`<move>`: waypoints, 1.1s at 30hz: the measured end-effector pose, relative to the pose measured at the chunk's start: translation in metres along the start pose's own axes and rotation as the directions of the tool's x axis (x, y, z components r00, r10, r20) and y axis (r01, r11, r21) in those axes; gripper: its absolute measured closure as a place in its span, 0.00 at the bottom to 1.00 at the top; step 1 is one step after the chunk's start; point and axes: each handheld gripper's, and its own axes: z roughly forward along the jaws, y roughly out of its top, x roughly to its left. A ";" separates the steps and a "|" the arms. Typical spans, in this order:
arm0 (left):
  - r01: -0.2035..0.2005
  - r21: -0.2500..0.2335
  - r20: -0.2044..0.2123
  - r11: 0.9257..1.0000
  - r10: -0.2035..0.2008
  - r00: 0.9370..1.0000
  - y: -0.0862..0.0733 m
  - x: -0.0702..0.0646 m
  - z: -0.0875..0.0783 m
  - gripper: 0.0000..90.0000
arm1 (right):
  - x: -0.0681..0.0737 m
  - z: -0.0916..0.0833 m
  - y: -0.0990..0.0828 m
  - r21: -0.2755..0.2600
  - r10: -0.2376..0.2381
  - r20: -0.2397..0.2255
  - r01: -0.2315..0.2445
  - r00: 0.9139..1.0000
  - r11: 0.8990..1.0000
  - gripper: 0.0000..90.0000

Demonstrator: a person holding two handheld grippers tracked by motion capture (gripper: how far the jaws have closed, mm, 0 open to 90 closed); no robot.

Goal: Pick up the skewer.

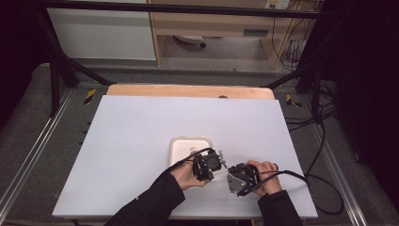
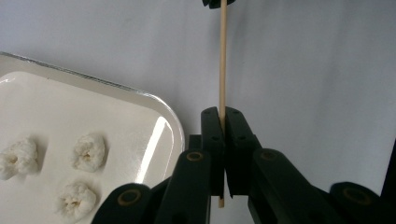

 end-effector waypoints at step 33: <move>0.150 -0.162 -0.074 0.975 -0.163 0.984 -0.087 0.016 -0.039 0.98 | -0.006 -0.010 -0.039 -0.147 0.675 -0.028 -0.671 0.737 0.727 0.34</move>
